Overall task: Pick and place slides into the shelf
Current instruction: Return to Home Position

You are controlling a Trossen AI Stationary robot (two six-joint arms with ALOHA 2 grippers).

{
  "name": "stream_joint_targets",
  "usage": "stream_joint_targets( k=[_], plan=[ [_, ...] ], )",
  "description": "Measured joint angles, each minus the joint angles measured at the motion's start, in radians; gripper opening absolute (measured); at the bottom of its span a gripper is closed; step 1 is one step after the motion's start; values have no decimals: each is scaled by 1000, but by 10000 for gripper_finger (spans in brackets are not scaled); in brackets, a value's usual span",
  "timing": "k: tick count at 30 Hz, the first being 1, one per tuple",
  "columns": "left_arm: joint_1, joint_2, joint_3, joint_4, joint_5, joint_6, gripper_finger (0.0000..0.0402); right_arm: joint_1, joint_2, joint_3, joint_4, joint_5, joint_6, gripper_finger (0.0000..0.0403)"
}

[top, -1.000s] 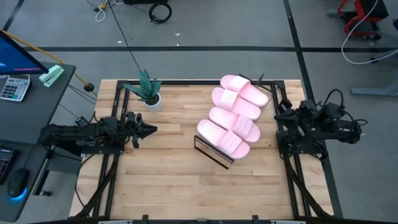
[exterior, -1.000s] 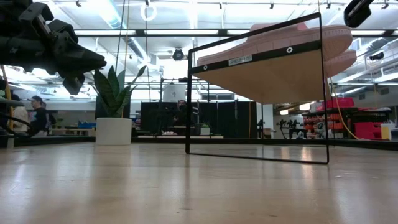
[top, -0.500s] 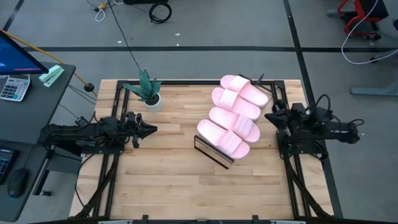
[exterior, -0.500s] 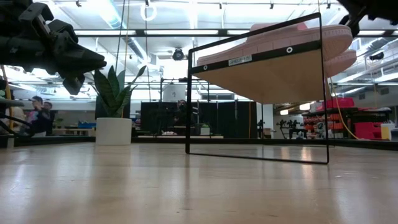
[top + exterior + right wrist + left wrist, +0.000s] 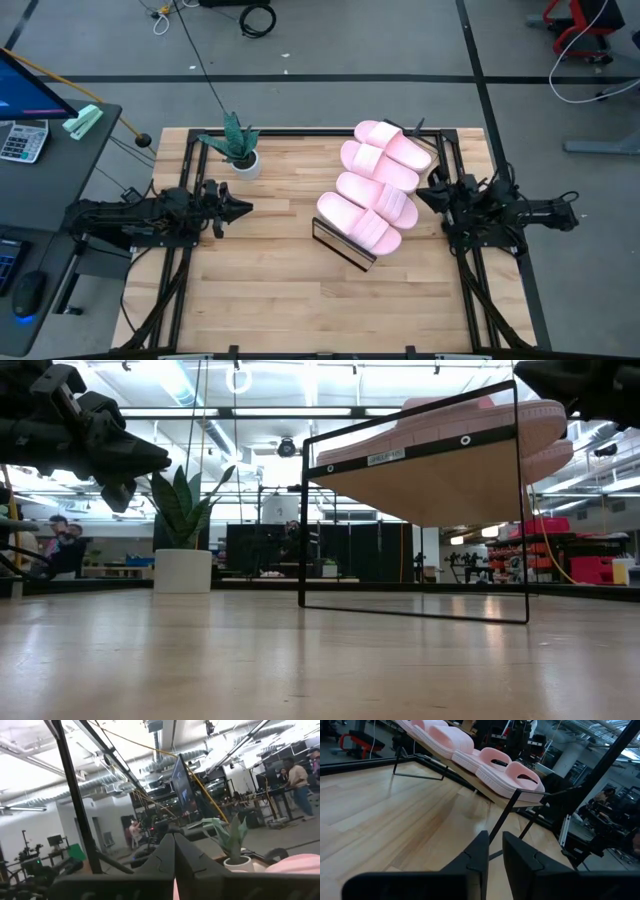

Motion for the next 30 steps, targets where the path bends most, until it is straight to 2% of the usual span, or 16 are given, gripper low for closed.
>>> stream_joint_targets(
  k=[10,20,30],
  plan=[
    [0,0,0,0,0,0,58,0,12,-31,-27,-4,-8,0],
    [0,0,0,0,0,0,55,0,13,-31,-125,-68,-13,0],
    [0,0,0,0,0,0,62,0,13,-31,-170,-76,-122,0]
  ],
)
